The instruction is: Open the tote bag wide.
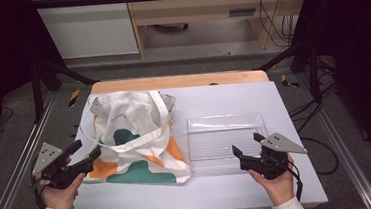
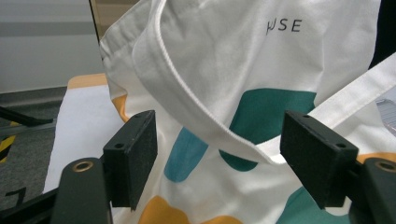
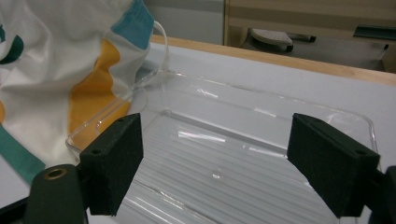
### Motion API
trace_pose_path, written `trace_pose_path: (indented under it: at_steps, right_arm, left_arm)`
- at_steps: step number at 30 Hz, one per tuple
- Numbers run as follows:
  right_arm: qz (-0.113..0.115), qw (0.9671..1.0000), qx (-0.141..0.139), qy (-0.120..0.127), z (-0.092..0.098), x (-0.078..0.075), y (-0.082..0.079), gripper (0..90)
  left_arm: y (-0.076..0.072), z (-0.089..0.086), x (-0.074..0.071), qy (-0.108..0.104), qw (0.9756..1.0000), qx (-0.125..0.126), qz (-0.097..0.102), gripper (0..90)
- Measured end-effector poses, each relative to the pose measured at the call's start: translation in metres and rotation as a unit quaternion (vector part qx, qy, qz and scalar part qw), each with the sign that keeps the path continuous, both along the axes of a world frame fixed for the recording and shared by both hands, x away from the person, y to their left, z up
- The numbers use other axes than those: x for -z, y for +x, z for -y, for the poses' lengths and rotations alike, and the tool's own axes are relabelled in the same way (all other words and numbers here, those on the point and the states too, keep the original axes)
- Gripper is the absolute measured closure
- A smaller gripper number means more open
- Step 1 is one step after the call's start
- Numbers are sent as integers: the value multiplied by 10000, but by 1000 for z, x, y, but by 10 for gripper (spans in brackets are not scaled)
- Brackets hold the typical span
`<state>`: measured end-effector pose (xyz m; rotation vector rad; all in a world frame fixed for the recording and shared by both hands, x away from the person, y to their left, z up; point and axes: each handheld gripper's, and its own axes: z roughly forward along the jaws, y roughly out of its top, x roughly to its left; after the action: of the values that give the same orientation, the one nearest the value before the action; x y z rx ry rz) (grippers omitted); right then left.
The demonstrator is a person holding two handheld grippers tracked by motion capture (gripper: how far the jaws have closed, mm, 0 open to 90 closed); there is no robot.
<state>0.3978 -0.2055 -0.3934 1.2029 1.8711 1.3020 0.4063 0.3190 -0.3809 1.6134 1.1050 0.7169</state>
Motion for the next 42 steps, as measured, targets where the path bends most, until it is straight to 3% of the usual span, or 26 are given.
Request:
trace_pose_path:
  at_steps: [19, 42]
  right_arm:
    - [226, 9988, -431, 14, -52, -29, 21, 158]
    - [203, 9964, -823, 75, -110, -34, 39, 177]
  left_arm:
    - [14, 9, -17, 50, 9999, 3, 105, 274]
    - [34, 21, -27, 77, 9997, -83, 207, 297]
